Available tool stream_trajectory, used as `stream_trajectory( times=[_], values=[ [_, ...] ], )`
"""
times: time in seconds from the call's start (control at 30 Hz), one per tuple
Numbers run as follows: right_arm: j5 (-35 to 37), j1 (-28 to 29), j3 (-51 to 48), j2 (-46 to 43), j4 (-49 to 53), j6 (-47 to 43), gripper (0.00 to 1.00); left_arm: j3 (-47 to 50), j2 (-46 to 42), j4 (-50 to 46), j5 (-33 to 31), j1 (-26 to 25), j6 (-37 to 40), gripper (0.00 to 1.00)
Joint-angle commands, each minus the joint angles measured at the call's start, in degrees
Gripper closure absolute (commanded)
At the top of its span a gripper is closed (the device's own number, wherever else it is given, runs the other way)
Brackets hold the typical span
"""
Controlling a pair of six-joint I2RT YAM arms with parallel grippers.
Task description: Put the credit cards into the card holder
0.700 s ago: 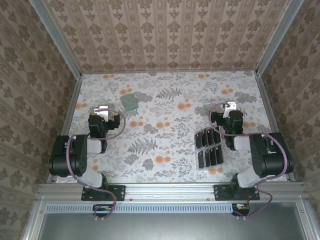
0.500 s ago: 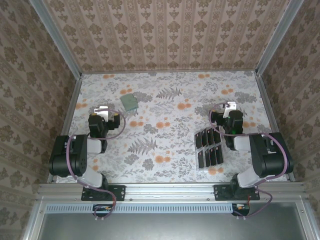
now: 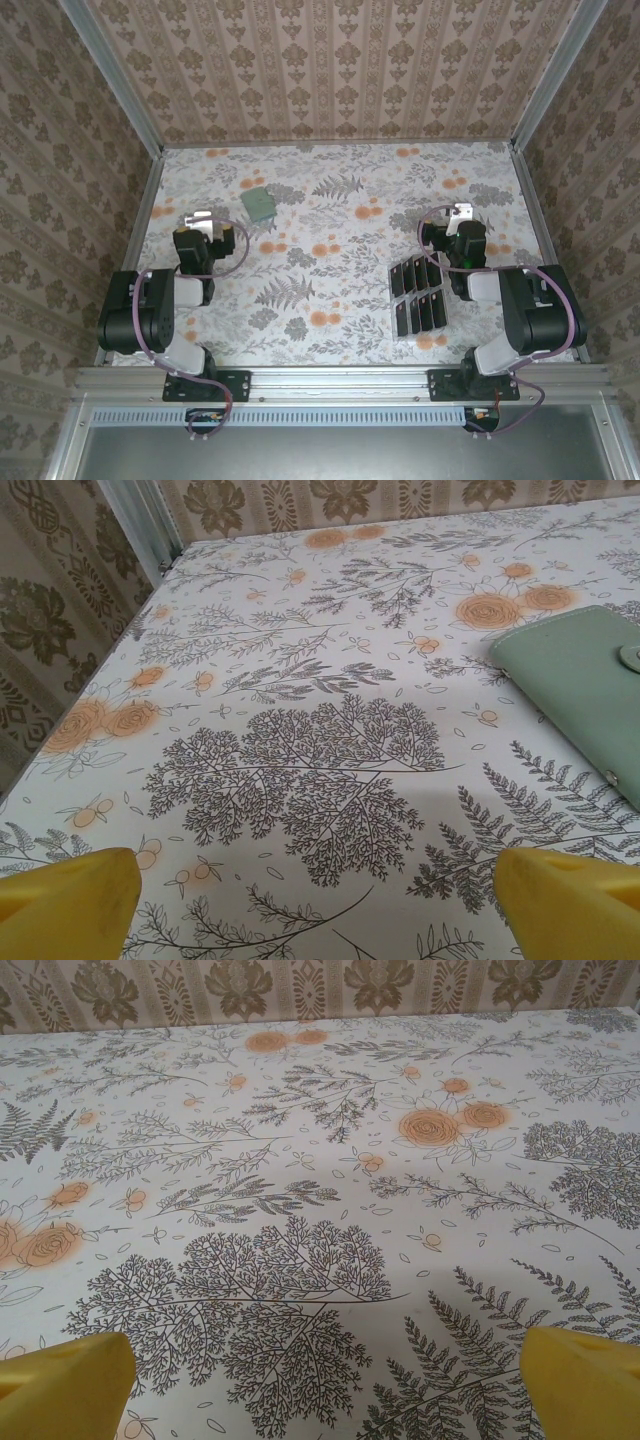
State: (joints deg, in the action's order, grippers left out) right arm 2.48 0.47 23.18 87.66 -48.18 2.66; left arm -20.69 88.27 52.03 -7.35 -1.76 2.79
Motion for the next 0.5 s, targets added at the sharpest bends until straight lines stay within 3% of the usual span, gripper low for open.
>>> stream_trajectory(
  times=[0.0, 0.17, 0.47],
  values=[
    [-1.45, -0.38, 0.42, -0.03, -0.33, -0.61, 0.0, -1.37, 0.19, 0.0, -1.04, -0.41, -0.83, 0.0],
    [1.34, -0.43, 0.7, -2.63, 2.09, 0.5, 0.0, -1.67, -2.05, -1.93, -2.24, -1.97, 0.73, 0.0],
    [8.37, -0.54, 7.52, -14.92, 23.75, 4.52, 0.0, -7.74, -9.26, -18.36, -3.56, -2.35, 0.55, 0.0]
  ],
)
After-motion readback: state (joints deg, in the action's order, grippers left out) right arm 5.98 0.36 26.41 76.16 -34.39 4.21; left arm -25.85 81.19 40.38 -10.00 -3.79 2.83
